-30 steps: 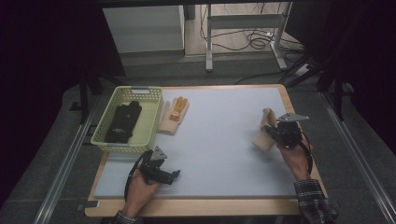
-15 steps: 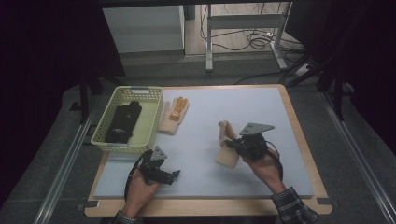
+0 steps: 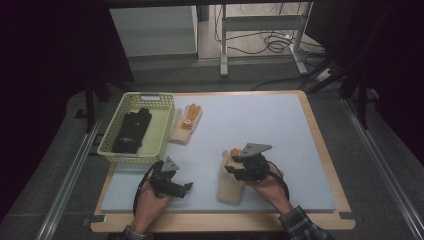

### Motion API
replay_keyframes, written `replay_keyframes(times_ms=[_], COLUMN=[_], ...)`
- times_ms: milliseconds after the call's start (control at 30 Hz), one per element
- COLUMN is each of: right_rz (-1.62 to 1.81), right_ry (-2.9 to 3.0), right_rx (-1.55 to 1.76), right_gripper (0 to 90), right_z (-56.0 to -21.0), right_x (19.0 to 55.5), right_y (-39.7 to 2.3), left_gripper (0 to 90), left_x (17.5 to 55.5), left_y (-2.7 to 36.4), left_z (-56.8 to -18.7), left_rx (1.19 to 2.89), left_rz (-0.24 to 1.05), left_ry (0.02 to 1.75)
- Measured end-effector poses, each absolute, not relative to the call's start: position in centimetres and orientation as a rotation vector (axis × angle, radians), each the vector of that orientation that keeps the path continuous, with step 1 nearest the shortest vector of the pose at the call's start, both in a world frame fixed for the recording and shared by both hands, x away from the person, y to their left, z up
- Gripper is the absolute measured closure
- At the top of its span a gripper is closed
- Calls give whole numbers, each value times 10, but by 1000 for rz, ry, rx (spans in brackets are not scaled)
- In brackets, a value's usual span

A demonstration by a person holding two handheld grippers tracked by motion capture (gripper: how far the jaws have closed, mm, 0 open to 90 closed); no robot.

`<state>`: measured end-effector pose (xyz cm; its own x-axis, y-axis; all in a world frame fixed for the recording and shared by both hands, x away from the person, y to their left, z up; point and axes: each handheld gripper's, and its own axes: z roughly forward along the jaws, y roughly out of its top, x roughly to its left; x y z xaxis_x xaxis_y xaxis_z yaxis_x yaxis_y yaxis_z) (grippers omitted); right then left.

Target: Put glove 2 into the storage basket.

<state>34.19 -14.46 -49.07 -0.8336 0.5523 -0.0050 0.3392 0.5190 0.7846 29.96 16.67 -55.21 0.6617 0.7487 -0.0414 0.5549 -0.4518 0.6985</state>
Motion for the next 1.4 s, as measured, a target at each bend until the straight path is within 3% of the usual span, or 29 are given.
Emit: replay_keyframes(times_ms=[233, 833, 1133, 1400], right_rz=[1208, 1080, 1145, 1145], right_ry=[2492, 2604, 2570, 2574], right_rx=[858, 724, 769, 784], right_gripper=[630, 606, 575, 559], right_z=[-495, -528, -510, -506], right_x=[362, 382, 405, 445], right_y=[-163, -98, -91, -59], left_gripper=[11, 11, 11, 11], left_x=[300, 300, 300, 299], left_y=[167, 167, 167, 167], left_z=[-552, -552, -552, -552], left_rx=[2180, 2178, 2179, 2180], left_rz=[357, 356, 357, 356], left_ry=[999, 1002, 1001, 1002])
